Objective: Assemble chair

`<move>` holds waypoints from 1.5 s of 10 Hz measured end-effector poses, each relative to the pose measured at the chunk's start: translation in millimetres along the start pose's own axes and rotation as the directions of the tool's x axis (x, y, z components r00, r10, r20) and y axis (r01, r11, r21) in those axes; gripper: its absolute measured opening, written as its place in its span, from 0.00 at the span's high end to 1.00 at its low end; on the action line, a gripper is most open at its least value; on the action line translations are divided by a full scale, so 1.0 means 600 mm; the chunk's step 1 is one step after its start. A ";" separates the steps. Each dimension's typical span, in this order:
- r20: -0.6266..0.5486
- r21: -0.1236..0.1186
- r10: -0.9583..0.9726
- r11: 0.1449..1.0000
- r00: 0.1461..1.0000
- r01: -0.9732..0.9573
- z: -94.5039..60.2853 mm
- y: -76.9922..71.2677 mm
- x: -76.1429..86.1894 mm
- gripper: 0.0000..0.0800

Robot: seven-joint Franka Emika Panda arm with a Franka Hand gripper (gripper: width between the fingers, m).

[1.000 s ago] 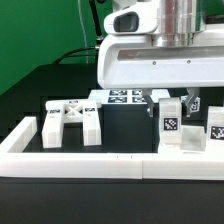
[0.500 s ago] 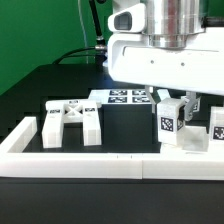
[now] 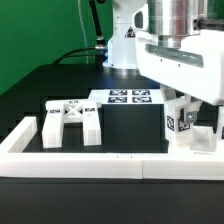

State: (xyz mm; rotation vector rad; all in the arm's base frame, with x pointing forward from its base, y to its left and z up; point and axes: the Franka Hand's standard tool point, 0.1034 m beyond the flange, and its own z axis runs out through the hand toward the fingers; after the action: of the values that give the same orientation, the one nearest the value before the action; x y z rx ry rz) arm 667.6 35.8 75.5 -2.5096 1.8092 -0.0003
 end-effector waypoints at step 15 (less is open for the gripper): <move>-0.008 -0.036 -0.892 0.451 0.452 0.892 -0.005 -0.001 0.002 0.19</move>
Offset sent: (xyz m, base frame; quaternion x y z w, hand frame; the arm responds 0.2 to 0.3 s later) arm -0.0028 -0.0008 0.0074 -0.0161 -0.0159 -0.1174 0.9928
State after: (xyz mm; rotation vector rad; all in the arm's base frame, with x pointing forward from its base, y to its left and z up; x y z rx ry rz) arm 668.8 34.6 78.4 -3.1289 0.2314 -0.0483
